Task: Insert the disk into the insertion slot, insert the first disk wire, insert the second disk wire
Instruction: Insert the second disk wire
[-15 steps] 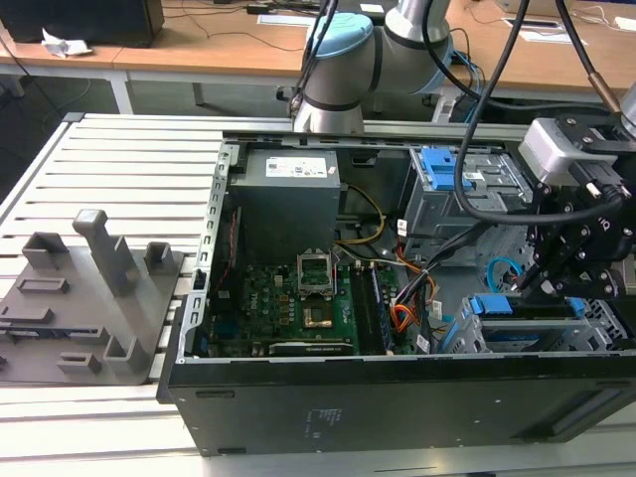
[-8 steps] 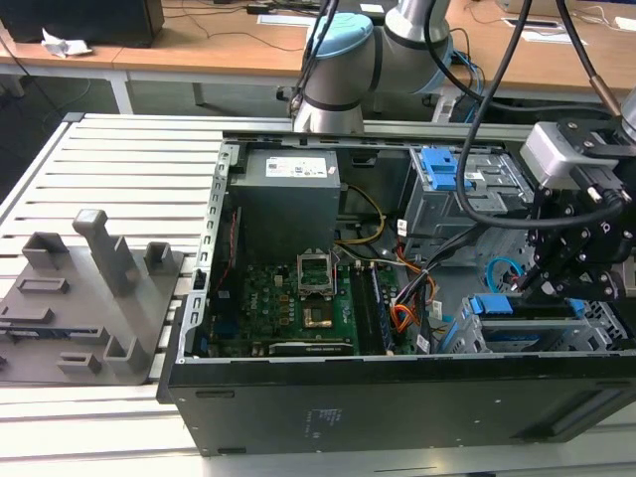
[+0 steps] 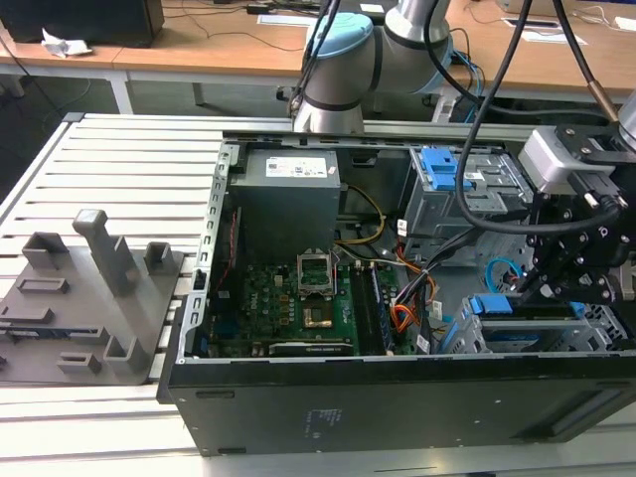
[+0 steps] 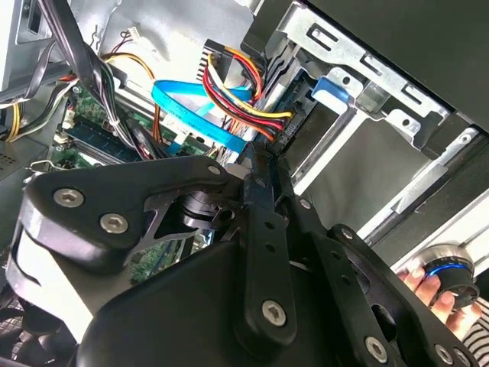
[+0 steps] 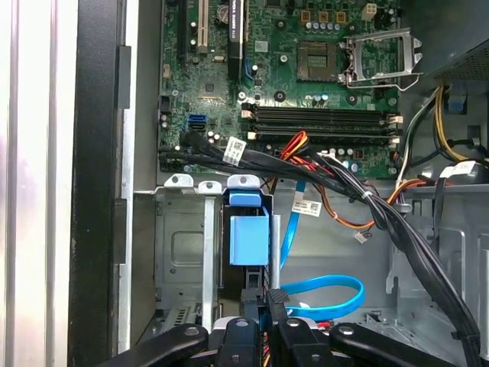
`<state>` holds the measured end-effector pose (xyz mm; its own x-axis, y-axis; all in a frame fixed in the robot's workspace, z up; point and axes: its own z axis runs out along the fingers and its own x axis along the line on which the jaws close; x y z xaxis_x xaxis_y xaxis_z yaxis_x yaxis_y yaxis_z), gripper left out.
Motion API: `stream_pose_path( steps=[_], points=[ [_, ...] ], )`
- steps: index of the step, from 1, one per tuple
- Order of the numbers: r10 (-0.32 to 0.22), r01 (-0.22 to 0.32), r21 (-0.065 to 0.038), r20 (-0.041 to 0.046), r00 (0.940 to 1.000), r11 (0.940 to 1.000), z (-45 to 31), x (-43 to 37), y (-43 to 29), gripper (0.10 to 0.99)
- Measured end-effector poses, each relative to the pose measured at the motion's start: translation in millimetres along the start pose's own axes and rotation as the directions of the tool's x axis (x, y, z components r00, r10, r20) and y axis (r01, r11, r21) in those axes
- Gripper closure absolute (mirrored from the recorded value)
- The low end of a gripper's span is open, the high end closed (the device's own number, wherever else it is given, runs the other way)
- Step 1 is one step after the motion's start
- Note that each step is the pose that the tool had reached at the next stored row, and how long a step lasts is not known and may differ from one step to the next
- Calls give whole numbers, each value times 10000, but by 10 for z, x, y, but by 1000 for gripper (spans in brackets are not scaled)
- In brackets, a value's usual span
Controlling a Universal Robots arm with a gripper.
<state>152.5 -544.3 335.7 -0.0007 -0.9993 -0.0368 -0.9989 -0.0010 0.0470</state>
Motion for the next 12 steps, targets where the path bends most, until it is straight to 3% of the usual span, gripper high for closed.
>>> stream_pose_path(
  steps=[4, 5, 8, 11, 12],
  points=[
    [-3, 3, 2, 20, 10000, 10000, 9, -1, -2, 922],
    [-3, 3, 0, 16, 10000, 10000, 9, -1, -2, 851],
    [0, 0, 1, 5, 10000, 10000, -10, 0, 0, 851],
    [0, 0, 0, 7, 10000, 10000, -124, -7, 6, 851],
    [0, 0, 0, 6, 10000, 10000, -213, -10, 10, 851]
  ],
)
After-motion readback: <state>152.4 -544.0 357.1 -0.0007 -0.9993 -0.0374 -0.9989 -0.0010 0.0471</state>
